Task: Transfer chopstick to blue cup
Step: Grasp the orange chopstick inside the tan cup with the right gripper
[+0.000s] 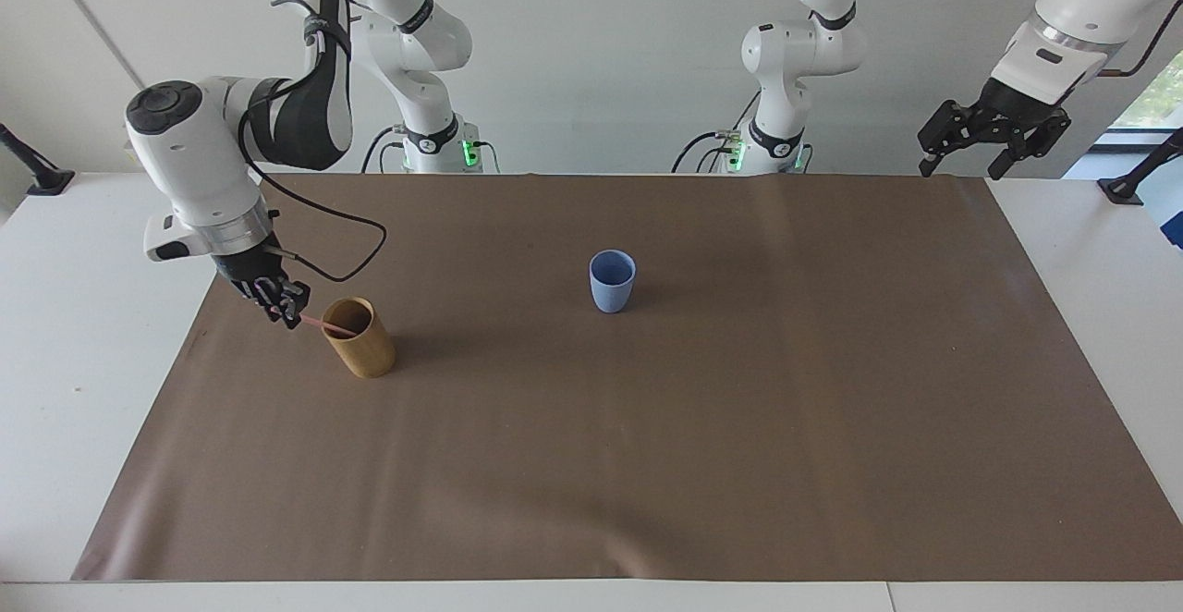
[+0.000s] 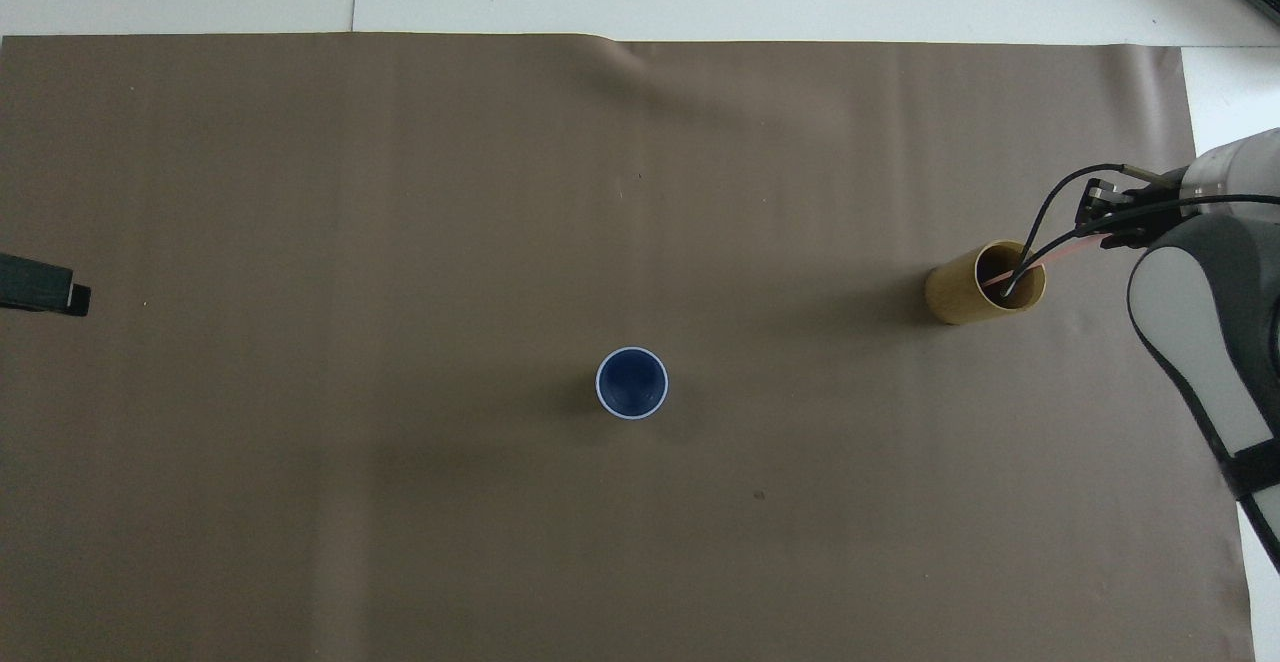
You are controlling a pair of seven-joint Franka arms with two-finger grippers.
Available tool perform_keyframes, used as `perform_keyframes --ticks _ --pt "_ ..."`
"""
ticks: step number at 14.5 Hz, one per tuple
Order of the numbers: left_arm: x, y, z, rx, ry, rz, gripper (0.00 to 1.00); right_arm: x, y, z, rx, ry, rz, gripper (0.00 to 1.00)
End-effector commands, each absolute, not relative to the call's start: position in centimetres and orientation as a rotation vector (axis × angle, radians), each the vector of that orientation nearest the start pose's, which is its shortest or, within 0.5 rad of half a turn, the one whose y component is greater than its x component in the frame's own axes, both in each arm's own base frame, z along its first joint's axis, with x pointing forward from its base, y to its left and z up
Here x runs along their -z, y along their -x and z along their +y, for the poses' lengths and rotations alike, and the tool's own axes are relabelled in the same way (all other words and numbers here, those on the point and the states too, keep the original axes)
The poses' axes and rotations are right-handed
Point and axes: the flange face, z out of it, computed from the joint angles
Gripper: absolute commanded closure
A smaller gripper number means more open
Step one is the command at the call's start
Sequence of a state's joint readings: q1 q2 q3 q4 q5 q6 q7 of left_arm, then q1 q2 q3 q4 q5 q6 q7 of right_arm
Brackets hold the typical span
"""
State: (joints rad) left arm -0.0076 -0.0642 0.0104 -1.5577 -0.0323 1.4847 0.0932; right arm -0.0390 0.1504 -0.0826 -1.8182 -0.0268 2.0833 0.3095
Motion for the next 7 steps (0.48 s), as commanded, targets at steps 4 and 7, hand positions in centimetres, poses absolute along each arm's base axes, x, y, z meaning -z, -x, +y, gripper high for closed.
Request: perform_keyframes --ticks 4,7 --pt "-65.77 -51.78 -0.04 -0.015 3.166 0.125 0.0 -47.4 -60.79 -7.44 0.209 3.089 0.627 0.8" --pt "-65.84 -51.78 -0.03 -0.013 3.164 0.125 0.0 -47.71 -60.89 -7.17 0.211 3.096 0.594 0.91"
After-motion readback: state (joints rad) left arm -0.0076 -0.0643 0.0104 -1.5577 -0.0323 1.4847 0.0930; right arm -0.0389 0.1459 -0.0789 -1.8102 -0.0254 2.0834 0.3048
